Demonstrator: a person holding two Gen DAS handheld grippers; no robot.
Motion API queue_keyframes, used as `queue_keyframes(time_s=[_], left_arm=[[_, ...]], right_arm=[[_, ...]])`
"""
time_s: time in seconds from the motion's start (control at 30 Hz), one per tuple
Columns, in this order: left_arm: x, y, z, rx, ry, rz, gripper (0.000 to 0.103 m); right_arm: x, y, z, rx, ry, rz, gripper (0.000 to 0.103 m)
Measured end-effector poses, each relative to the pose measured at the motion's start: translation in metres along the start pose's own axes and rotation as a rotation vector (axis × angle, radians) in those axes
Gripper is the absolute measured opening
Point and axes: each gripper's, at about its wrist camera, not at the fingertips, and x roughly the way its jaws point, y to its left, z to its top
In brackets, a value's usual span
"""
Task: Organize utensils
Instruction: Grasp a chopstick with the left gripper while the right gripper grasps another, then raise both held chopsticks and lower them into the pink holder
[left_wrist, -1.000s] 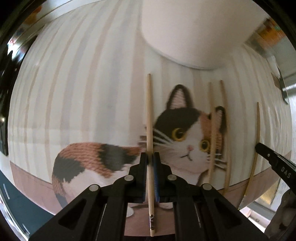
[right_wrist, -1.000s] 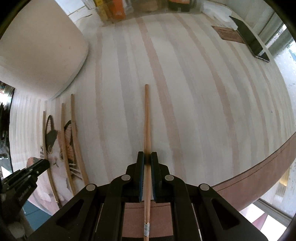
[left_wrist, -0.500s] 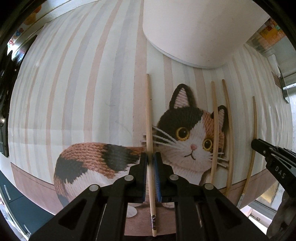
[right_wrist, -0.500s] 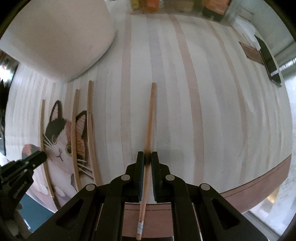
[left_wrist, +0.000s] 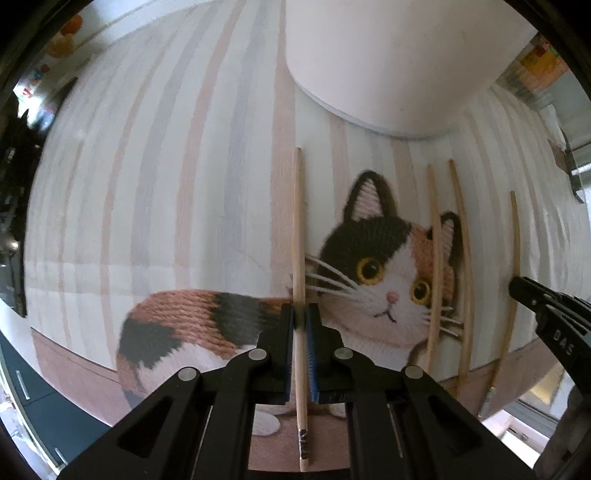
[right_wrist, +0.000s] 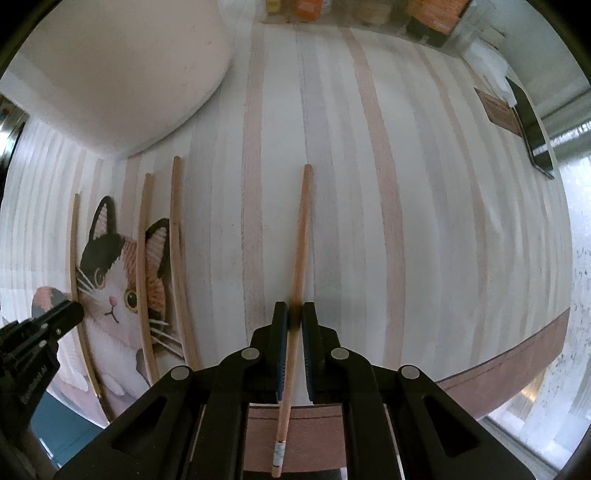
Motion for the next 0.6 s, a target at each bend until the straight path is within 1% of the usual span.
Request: queue_keyframes(time_s=[0.1, 0.2, 0.27, 0.5, 0.6], left_arm=[[-0.013, 0.004, 0.003, -0.003, -0.051, 0.023, 0.004], [-0.035, 0.009, 0.009, -0.004, -0.124, 0.055, 0.004], [-0.053, 0.012, 0.012, -0.009, -0.173, 0.067, 0.004], [-0.127, 0.034, 0.024, -0.059, -0.336, 0.053, 0.004], [-0.163, 0.044, 0.025, -0.096, -0.415, 0.013, 0.004]], right_arm=[[-0.002, -0.001, 0.004, 0.019, -0.014, 0.01, 0.007], [-0.012, -0.004, 0.004, 0.035, -0.056, 0.017, 0.007], [-0.026, -0.004, 0.006, 0.034, -0.097, 0.019, 0.007], [-0.08, 0.01, 0.021, 0.028, -0.25, 0.024, 0.007], [-0.108, 0.011, 0.022, 0.028, -0.322, 0.053, 0.007]])
